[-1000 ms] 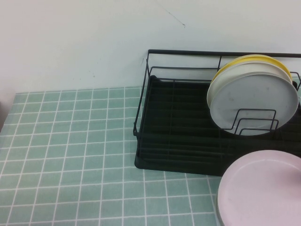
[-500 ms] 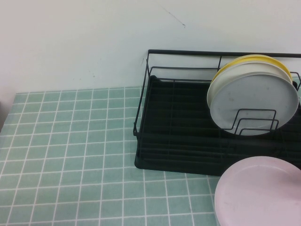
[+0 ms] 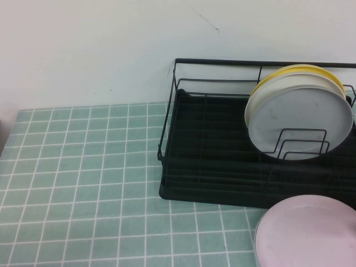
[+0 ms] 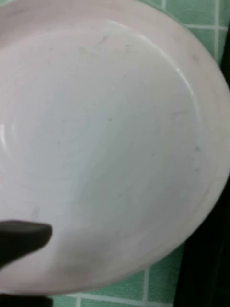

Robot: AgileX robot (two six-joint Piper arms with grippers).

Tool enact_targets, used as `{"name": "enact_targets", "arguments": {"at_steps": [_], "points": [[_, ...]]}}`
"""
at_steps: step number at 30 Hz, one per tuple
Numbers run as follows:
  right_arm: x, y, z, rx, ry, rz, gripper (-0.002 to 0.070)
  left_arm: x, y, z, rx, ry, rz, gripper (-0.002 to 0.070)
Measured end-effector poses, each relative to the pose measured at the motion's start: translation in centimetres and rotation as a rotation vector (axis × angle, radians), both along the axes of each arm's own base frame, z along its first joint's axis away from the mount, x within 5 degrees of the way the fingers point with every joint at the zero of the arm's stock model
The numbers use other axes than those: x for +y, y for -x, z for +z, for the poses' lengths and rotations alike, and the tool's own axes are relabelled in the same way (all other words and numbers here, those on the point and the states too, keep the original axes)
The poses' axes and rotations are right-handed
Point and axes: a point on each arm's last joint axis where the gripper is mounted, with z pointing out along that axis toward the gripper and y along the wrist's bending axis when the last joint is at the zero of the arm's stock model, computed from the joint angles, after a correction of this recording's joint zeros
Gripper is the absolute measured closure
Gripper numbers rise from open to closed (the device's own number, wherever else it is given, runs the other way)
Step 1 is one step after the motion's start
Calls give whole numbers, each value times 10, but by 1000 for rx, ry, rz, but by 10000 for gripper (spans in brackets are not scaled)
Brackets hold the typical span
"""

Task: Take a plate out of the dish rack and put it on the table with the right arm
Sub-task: Place the plate from the table

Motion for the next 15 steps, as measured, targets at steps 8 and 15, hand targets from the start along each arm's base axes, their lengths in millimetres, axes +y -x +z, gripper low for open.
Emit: {"name": "enact_targets", "arguments": {"at_steps": [8, 15], "points": [[-1, 12, 17, -11, 6, -43, 346, 0, 0, 0, 0, 0, 0, 678], [-1, 54, 63, -125, 32, -4, 395, 0, 0, 0, 0, 0, 0, 678]]}}
